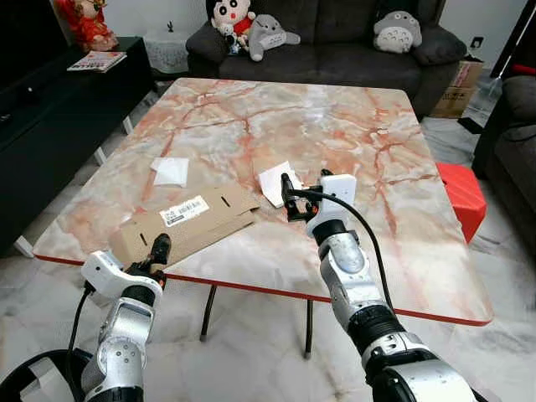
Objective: Picking trash to rubbish bin
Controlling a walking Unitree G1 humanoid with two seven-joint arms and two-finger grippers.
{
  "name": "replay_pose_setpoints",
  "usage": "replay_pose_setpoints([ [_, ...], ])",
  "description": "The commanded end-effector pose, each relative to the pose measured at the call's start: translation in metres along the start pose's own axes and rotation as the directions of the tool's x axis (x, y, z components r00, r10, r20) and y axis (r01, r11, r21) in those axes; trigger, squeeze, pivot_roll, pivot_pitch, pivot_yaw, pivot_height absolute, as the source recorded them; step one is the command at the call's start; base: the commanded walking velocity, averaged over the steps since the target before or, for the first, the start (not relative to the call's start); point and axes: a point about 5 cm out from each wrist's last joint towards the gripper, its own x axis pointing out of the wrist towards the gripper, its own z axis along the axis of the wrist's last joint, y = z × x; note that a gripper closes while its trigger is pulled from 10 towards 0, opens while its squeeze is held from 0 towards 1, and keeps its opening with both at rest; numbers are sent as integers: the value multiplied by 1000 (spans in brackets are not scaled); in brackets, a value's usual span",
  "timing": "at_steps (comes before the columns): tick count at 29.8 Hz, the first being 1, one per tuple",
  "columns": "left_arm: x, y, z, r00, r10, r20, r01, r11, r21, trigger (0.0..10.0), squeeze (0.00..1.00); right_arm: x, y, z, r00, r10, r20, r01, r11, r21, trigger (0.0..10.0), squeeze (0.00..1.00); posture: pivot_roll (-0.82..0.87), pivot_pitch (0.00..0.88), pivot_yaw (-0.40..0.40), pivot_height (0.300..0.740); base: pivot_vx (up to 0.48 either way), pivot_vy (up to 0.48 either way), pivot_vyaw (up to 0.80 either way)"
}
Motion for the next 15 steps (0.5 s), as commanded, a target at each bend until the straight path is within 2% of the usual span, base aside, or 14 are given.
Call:
replay_pose_setpoints([
  [1,-1,4,-6,999,36,-39,-37,999,-8,10000,0,3,3,2,1000,14,-4,-14,1000,0,10000,0,-3,28,-13,740,0,0,0],
  [10,-3,7,-10,995,68,-70,-70,997,-17,10000,0,2,2,1,1000,12,-8,-12,1000,-1,10000,0,-2,29,-12,740,0,0,0],
  [15,-8,-2,-15,993,24,-118,-25,1000,-6,10000,0,2,3,1,1000,12,-6,-12,1000,0,10000,0,-1,29,-11,740,0,0,0],
])
